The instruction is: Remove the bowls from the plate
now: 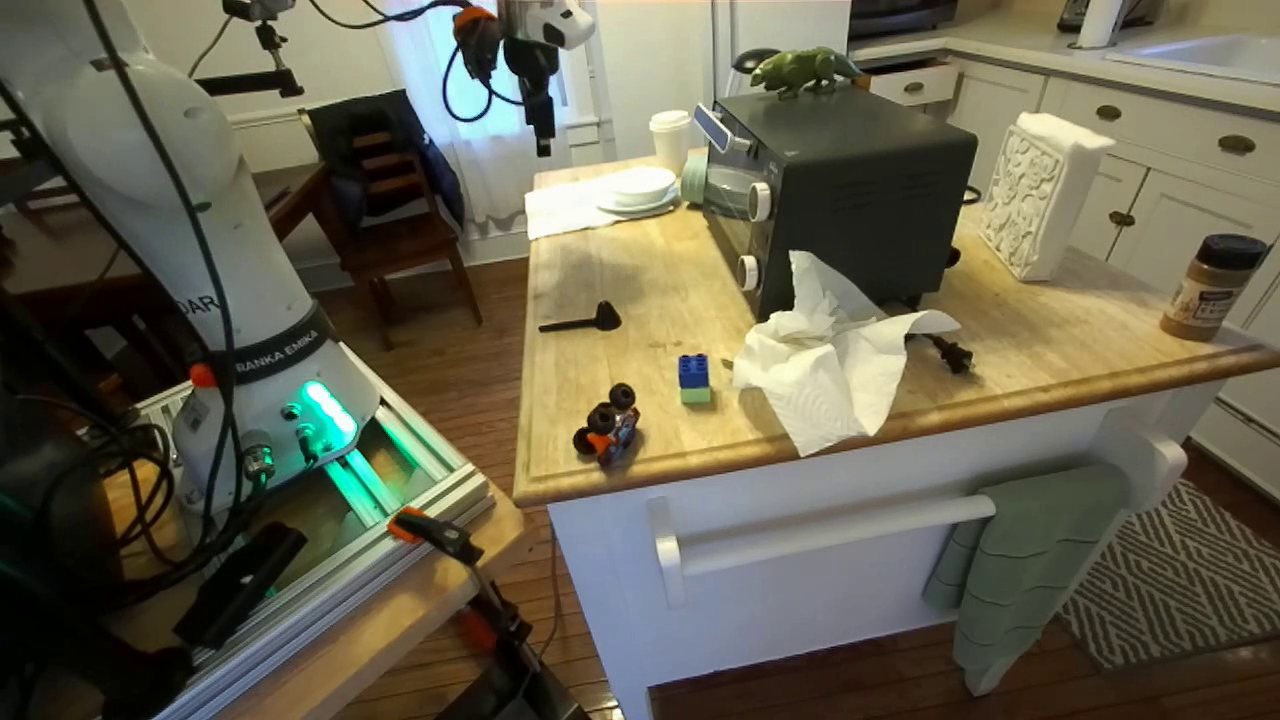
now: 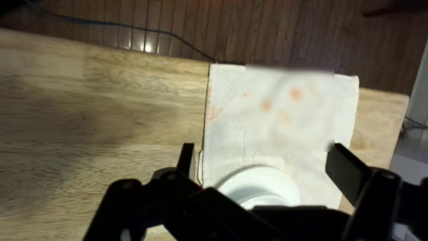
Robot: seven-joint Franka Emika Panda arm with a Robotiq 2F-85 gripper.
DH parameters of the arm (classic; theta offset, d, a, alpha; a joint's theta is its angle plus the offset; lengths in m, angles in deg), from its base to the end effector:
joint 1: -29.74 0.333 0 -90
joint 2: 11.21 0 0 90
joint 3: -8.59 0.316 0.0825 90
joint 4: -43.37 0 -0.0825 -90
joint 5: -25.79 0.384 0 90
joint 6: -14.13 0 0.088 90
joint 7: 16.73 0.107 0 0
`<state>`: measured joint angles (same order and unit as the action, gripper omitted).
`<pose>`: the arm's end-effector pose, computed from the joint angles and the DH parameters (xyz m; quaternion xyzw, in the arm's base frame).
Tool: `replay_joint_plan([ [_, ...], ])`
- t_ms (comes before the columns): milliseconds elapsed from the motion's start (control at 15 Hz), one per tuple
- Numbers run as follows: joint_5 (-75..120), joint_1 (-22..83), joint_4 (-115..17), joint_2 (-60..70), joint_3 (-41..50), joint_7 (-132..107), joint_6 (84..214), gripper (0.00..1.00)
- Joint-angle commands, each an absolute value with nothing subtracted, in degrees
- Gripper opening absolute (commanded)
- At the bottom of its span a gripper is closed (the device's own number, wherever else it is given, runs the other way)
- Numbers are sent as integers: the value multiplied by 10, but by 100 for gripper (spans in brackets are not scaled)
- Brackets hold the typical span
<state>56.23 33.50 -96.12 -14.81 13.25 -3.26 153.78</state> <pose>0.4787 0.0719 0.3344 -0.9553 0.2367 0.0015 0.1769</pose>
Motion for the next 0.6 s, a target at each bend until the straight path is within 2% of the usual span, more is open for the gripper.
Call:
replay_joint_plan([
  [0, 713, 339, -929, -74, 124, -125, 1644, 100],
  [267, 896, 310, -876, -18, 151, -287, 1712, 100],
  [333, 826, 327, -913, -51, 134, -220, 1695, 100],
  [533, 871, 317, -888, -26, 139, -269, 1701, 100],
])
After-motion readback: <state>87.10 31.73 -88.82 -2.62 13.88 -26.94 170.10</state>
